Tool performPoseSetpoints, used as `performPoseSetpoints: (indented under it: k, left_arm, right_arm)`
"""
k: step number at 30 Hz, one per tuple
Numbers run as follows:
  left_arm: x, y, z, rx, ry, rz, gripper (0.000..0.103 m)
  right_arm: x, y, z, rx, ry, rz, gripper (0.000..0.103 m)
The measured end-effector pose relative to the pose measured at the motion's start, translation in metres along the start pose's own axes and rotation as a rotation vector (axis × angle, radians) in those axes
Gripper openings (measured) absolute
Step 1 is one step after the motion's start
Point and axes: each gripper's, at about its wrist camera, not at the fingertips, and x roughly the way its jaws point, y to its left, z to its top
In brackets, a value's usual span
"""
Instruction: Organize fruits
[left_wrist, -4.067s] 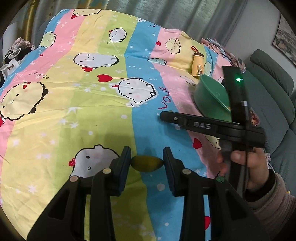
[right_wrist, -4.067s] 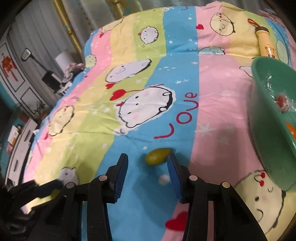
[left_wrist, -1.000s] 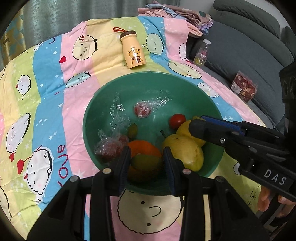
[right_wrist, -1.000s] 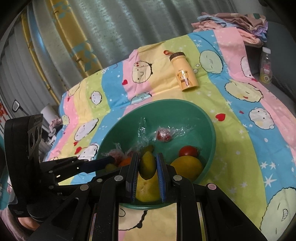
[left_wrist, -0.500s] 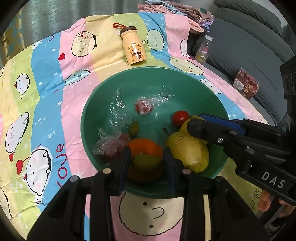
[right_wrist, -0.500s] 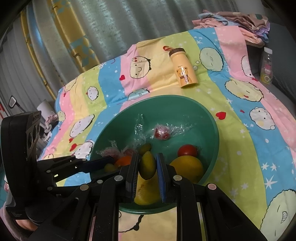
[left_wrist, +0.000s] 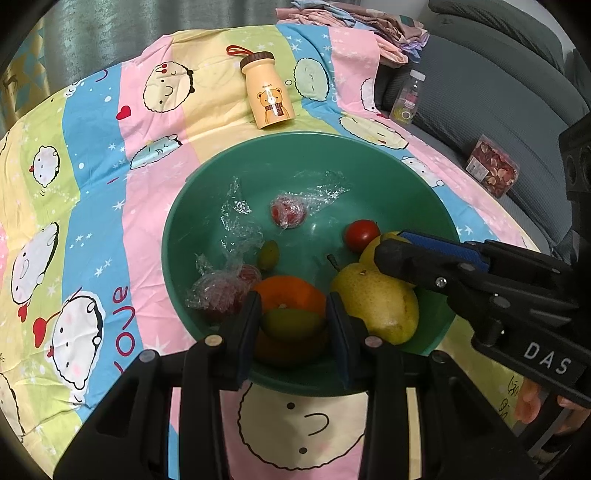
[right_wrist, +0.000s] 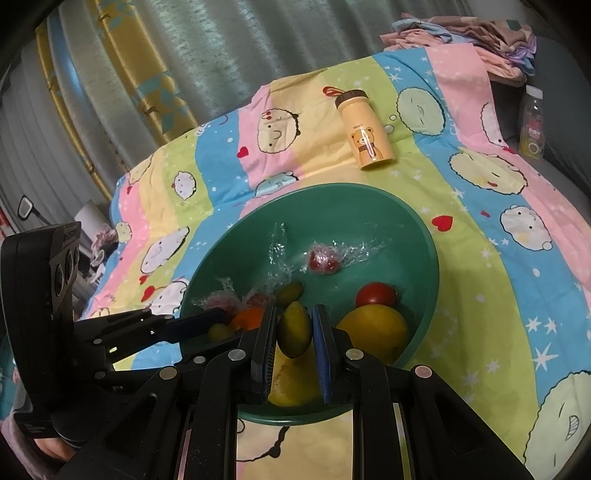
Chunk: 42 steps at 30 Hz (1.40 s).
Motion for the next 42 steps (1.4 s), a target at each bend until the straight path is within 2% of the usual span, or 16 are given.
performPoseSetpoints:
  k: [13,16,20,25,29,33,35,38,42]
  left_arm:
    - [-0.001,0.004,-0.001,-0.009,-0.002,-0.004,0.036]
    - [-0.003,0.007,-0.001,-0.019,-0.007,-0.009,0.040]
    - [-0.006,0.005,-0.001,-0.017,-0.021,-0.006,0.054]
    - [-0.012,0.001,-0.001,-0.002,-0.036,0.016,0.068]
    - [-0.021,0.000,-0.002,-0.001,-0.055,0.040,0.080]
    - [-0.030,0.001,-0.001,-0.011,-0.068,0.059,0.081]
    - [-0.036,0.001,-0.002,-0.012,-0.076,0.078,0.088]
    - [-0.048,0.001,-0.003,-0.011,-0.098,0.089,0.090]
    - [-0.062,0.001,-0.004,-0.013,-0.117,0.113,0.090]
  right_arm:
    - [-0.003,-0.005,0.001,0.032,-0.005,0.004,0.021]
    - [-0.005,-0.008,0.002,0.042,-0.013,0.005,0.021]
    - [-0.008,-0.011,0.003,0.057,-0.020,0.010,0.022]
    - [-0.011,-0.011,0.002,0.054,-0.022,0.000,0.032]
    - [-0.020,-0.008,0.003,0.040,-0.024,-0.021,0.046]
    - [-0.031,-0.005,0.003,0.025,-0.032,-0.052,0.061]
    - [-0.037,-0.003,0.003,0.018,-0.032,-0.071,0.065]
    - [-0.045,-0.001,0.003,0.005,-0.026,-0.104,0.075]
    - [-0.054,0.002,0.004,-0.014,-0.017,-0.134,0.080]
